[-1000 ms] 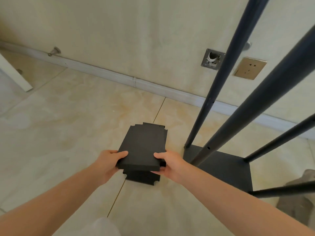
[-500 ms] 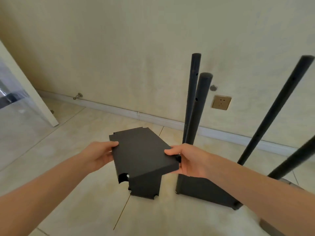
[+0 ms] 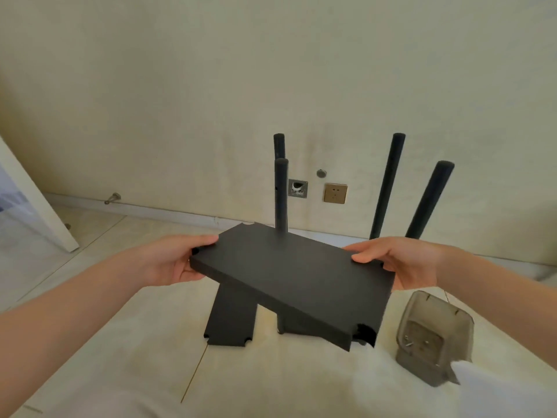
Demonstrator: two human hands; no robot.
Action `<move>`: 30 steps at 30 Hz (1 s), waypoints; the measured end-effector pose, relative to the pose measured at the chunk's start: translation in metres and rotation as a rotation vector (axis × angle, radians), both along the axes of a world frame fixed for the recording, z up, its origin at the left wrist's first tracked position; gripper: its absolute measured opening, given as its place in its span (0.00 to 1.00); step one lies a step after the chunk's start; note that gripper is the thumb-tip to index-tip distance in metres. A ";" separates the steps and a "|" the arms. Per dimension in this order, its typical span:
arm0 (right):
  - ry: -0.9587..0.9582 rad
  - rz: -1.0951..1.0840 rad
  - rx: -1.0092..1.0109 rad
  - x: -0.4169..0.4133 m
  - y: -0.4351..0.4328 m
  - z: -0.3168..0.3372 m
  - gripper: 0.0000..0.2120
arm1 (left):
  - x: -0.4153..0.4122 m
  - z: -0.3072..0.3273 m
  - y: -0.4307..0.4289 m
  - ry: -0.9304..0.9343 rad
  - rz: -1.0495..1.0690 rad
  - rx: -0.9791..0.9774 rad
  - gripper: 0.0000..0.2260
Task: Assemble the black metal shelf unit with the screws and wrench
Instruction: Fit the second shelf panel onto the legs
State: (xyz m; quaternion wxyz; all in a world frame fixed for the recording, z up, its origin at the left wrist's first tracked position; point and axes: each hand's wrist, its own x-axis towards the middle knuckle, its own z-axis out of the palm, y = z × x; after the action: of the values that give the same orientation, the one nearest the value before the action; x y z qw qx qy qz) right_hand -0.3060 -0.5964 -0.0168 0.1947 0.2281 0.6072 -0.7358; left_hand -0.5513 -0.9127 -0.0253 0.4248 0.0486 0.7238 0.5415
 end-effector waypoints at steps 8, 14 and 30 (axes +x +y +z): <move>0.138 -0.547 -0.184 0.055 0.027 0.016 0.20 | 0.036 0.026 0.030 0.053 0.080 0.161 0.10; 0.221 -0.422 -0.161 0.094 0.021 0.032 0.21 | 0.062 0.041 0.048 0.080 0.104 0.214 0.10; 0.494 -0.688 0.369 0.061 0.071 0.123 0.09 | 0.067 0.130 0.097 0.600 0.029 0.318 0.10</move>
State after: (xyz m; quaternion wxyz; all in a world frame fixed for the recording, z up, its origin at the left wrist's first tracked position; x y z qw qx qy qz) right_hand -0.2455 -0.5256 0.1066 -0.2553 0.2651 0.6450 -0.6697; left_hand -0.4846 -0.8159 0.1048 0.1723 0.2610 0.7237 0.6152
